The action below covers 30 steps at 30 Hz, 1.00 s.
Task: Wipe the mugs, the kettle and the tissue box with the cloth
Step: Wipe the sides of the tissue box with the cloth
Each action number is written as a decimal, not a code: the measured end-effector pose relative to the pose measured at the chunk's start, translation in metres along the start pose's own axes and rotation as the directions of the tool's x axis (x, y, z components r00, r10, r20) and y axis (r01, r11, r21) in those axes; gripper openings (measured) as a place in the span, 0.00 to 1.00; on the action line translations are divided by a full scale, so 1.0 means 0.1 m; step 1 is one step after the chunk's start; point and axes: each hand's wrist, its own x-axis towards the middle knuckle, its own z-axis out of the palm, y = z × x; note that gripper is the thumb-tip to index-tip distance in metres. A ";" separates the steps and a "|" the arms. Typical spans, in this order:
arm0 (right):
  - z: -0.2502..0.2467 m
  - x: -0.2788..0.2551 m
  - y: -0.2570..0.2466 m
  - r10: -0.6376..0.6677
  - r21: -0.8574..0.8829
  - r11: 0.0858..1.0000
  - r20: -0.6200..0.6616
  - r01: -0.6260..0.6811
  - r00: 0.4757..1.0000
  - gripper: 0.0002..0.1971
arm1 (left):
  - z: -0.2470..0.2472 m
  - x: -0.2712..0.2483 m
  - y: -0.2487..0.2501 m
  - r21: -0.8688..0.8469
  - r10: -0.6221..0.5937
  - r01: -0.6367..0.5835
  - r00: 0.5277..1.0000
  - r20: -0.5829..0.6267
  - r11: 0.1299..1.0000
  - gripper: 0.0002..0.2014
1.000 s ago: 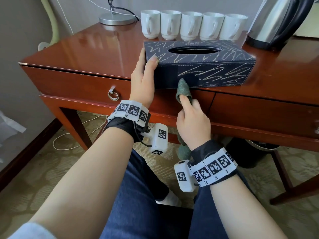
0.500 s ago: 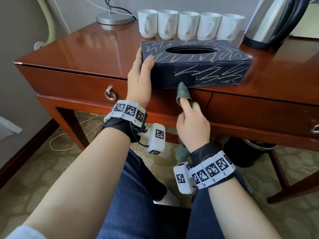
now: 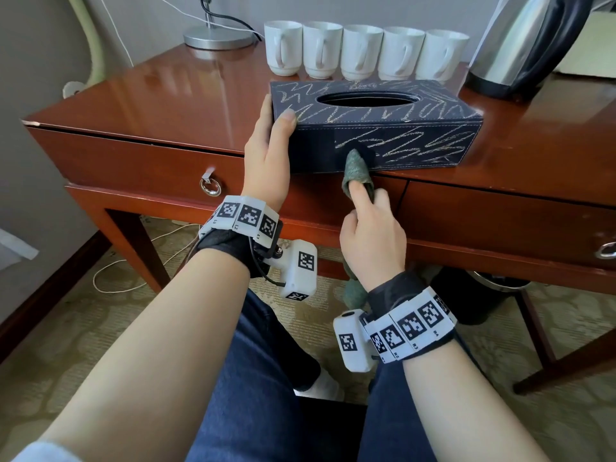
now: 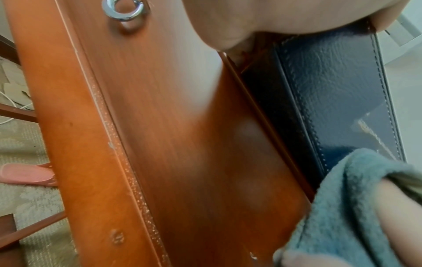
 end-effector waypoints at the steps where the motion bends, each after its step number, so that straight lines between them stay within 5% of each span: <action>1: -0.02 0.02 -0.02 0.004 0.011 1.000 -0.007 -0.004 1.000 0.24 | 0.00 0.00 0.01 0.002 0.001 -0.001 1.000 -0.002 1.000 0.24; 8: 0.01 0.03 -0.09 -0.090 0.010 0.996 0.066 0.090 0.994 0.24 | -0.01 0.00 0.00 -0.003 0.011 -0.011 1.000 0.010 1.000 0.25; 13: -0.01 0.01 -0.03 -0.023 0.001 1.000 -0.010 0.023 1.000 0.24 | 0.00 -0.01 0.01 0.000 0.014 -0.014 1.000 0.002 1.000 0.24; 20: 0.01 0.06 -0.16 -0.116 0.027 0.993 0.030 0.115 0.993 0.24 | -0.01 -0.01 0.00 -0.010 0.013 -0.013 1.000 0.004 1.000 0.24; 30: -0.08 0.14 -0.20 -0.085 0.015 0.996 -0.033 0.086 0.996 0.25 | -0.01 0.01 -0.03 -0.015 0.020 -0.020 1.000 0.005 1.000 0.24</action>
